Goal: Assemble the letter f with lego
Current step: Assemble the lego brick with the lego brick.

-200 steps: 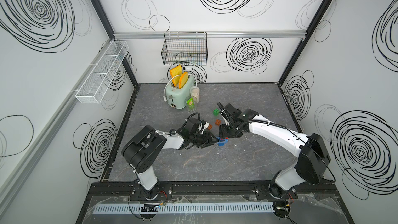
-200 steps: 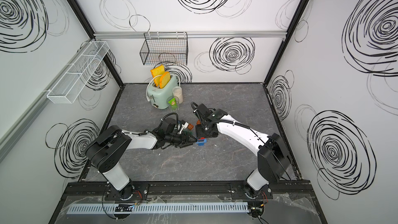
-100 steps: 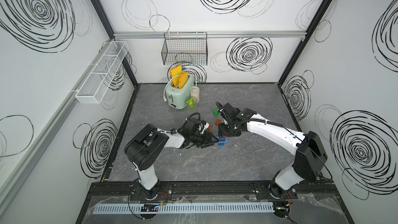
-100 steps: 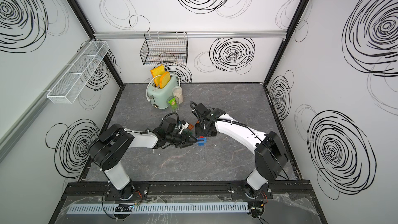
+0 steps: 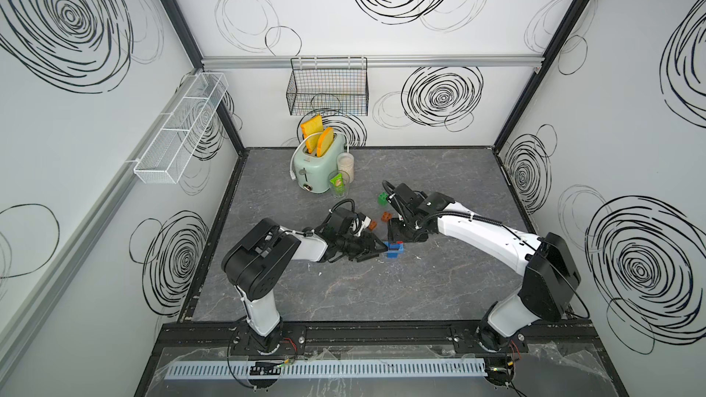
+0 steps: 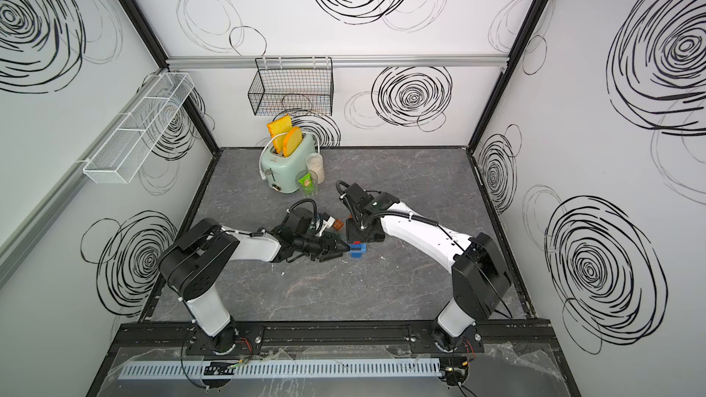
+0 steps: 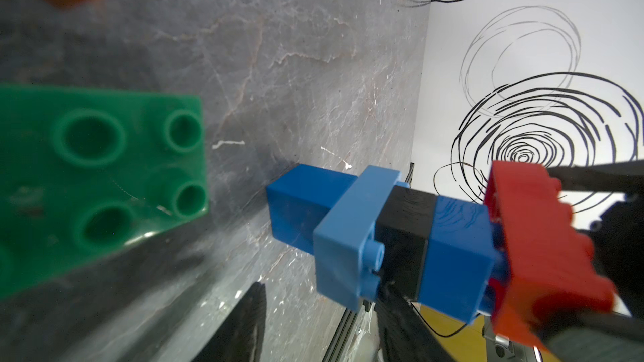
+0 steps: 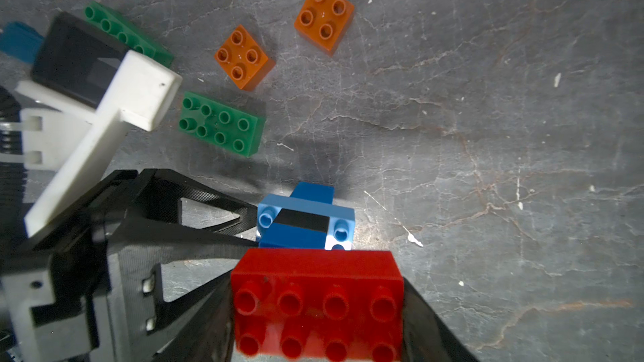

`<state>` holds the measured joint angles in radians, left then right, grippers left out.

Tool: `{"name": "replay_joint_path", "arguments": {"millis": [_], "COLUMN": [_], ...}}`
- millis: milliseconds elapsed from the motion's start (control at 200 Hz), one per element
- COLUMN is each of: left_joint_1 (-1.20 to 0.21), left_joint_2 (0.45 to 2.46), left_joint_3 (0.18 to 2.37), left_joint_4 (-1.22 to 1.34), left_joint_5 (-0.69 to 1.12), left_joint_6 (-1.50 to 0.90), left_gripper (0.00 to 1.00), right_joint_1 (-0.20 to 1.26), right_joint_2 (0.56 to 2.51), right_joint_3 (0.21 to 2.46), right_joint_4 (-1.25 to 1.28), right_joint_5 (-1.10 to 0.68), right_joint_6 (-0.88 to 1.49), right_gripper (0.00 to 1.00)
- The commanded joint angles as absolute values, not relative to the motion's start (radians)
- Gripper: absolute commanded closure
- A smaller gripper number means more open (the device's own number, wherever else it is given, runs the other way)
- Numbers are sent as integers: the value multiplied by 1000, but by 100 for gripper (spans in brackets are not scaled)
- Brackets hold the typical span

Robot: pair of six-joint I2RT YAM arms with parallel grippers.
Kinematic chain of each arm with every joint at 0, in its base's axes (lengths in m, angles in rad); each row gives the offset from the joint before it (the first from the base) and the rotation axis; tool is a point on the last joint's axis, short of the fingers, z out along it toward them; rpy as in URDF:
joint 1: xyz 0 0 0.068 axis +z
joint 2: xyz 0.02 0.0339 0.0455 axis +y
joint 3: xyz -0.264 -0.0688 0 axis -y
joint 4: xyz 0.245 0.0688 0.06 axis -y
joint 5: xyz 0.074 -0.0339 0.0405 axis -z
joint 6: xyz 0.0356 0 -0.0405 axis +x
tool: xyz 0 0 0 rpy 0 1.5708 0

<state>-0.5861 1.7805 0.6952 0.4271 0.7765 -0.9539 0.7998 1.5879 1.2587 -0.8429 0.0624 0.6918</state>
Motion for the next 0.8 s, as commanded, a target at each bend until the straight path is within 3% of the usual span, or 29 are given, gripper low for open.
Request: {"name": "replay_joint_path", "arguments": {"millis": [0,795], "left_joint_1": [-583,-606], "left_joint_2": [1799,1792], "left_joint_3": [695,638], "left_joint_4": [448,507], "left_joint_5": [762,736], "left_joint_6": [-969,-1051], "left_gripper": [45,46], "right_joint_1": [824,847], "right_joint_2": [1591,1560], "right_joint_3": [1246,1212], "right_joint_4": [-866,-856], "right_joint_5": [95,165], "right_joint_6": [737,845], "right_gripper": [42,41]}}
